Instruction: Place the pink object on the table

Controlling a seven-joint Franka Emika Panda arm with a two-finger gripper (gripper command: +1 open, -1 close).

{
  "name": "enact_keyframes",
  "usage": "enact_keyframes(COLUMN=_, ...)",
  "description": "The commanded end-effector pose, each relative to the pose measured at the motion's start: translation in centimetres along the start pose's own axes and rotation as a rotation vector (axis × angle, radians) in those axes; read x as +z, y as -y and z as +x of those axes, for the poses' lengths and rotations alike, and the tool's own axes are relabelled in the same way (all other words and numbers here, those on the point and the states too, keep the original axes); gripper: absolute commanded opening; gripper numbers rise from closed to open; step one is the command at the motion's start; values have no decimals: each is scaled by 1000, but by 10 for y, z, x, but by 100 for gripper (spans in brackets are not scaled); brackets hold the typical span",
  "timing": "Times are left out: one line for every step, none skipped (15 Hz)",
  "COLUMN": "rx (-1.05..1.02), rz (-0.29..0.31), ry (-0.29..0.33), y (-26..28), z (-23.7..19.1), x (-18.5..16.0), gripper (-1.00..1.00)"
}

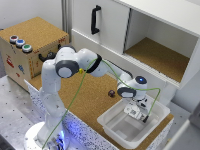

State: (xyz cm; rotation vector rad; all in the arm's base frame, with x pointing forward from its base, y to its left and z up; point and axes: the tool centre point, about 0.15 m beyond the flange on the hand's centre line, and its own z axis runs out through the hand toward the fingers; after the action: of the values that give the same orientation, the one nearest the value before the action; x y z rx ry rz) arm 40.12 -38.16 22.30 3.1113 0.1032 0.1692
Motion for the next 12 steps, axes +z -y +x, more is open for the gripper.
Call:
enact_keyframes(rx=70, rz=-1, ry=-136, y=64, z=1, x=-84, gripper=-100)
enact_keyframes(rx=71, rz=6, ry=-177, y=77, z=2, x=-105, gripper=-100)
enact_keyframes(rx=65, rz=13, ry=-212, y=90, z=3, x=-124, gripper=-100)
enact_keyframes(rx=54, rz=18, ry=-236, y=105, z=4, x=-140, gripper=-100)
enact_keyframes(rx=42, rz=25, ry=-253, y=119, z=4, x=-149, gripper=-100)
enact_keyframes(rx=24, rz=31, ry=-257, y=135, z=5, x=-155, gripper=-100)
enact_keyframes(rx=10, rz=39, ry=-255, y=148, z=6, x=-156, gripper=-100)
enact_keyframes(rx=-9, rz=36, ry=-251, y=164, z=7, x=-156, gripper=-100)
enact_keyframes(rx=-26, rz=41, ry=-239, y=180, z=8, x=-154, gripper=-100)
enact_keyframes(rx=-52, rz=45, ry=-232, y=197, z=9, x=-152, gripper=-100)
enact_keyframes(rx=-73, rz=50, ry=-222, y=216, z=9, x=-150, gripper=-100)
enact_keyframes(rx=-88, rz=54, ry=-212, y=231, z=9, x=-147, gripper=-100)
